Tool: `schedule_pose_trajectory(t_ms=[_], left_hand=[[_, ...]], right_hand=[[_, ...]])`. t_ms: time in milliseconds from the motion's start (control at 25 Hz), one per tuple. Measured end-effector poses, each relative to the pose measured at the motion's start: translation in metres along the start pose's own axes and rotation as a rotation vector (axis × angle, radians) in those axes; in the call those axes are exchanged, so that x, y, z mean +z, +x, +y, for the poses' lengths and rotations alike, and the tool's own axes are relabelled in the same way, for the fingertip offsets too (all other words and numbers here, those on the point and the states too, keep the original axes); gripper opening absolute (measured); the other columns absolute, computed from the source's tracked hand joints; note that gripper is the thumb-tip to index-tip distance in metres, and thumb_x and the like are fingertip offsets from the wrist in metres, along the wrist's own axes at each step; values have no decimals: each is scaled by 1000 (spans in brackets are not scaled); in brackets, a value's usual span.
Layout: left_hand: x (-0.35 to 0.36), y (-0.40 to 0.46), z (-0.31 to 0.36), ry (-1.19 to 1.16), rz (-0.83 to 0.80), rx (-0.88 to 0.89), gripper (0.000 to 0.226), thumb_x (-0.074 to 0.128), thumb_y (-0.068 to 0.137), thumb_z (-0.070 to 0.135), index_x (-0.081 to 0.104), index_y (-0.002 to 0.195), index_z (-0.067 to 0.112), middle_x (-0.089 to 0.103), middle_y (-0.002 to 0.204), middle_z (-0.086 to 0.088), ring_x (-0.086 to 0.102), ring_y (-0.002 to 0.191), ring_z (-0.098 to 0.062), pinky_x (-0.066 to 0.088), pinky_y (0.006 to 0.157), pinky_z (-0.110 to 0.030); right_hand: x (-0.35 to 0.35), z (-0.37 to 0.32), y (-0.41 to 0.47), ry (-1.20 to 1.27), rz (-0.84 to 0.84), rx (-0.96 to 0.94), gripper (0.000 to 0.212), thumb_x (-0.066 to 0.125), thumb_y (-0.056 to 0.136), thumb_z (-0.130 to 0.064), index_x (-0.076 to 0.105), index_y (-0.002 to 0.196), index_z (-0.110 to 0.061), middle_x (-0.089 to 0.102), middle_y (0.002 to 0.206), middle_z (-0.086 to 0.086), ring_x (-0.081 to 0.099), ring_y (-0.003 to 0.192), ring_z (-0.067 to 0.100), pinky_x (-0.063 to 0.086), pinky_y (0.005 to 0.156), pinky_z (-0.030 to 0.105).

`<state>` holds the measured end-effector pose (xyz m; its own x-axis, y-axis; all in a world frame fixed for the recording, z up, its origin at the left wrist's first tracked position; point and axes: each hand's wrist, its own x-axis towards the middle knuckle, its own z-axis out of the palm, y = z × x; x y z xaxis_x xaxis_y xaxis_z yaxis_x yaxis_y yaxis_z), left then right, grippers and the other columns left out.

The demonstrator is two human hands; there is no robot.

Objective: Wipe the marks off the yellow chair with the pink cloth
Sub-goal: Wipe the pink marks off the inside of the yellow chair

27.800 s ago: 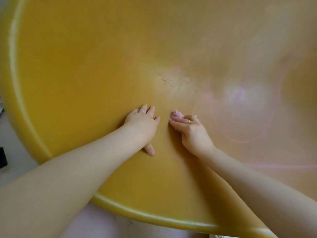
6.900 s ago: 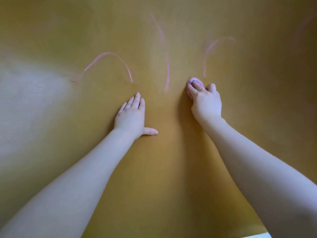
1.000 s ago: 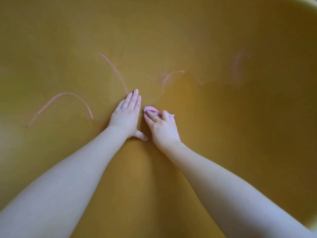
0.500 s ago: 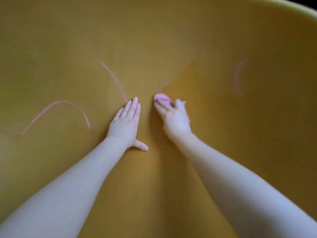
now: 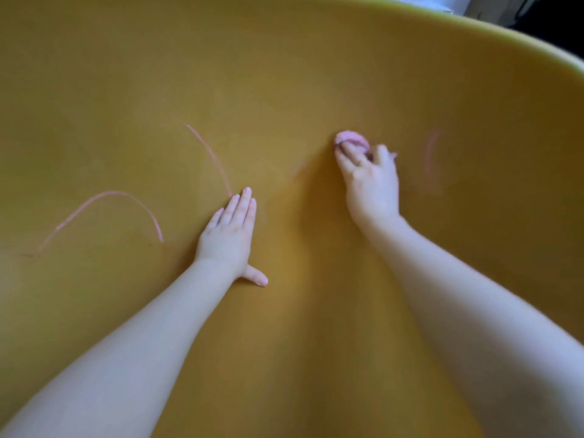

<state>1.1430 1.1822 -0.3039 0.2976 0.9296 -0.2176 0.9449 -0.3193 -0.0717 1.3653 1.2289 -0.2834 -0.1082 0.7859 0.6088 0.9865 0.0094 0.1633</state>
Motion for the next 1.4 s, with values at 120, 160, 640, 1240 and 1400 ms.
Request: schedule_pose_trajectory(t_ms=[120,160,640,1240,1400], left_hand=[[-3,-2,3,13,-16,-25,141,72,56,67,-17,146,6,-29,153,-7,-16,145,-18,0,118,-31],[-4,-3,4,11,-27,-34,141,73,56,66,-17,146,5,-29,153,-7,-15,145,-18,0,118,-31],[-21,-6,77,-189,-212,183,117,66,72,61,-9,150,14,-24,155,-9,-5,146,-22,2,118,-31],[-4,-40,77,-322,-226,176,88,58,84,52,2,150,32,-16,157,6,-2,146,-19,21,116,-37],[2,-59,77,-283,-262,198,108,64,76,58,-4,151,19,-20,156,4,-6,146,-17,11,118,-35]], right_hand=[[1,-53,-64,144,-187,-131,38,36,84,-15,69,102,-23,68,99,-7,42,70,6,34,66,18],[-4,-63,-83,108,-224,-245,41,39,78,-10,72,98,-22,71,97,-10,47,66,11,38,65,21],[-89,92,6,-294,-62,-181,45,27,78,-9,67,98,-13,66,90,-2,53,70,25,33,58,28],[-117,102,-40,-176,-313,-97,43,25,84,1,60,108,-1,56,119,15,47,95,37,23,65,36],[-107,51,-106,48,-527,-156,38,43,73,8,62,104,-3,56,121,11,48,94,33,37,71,35]])
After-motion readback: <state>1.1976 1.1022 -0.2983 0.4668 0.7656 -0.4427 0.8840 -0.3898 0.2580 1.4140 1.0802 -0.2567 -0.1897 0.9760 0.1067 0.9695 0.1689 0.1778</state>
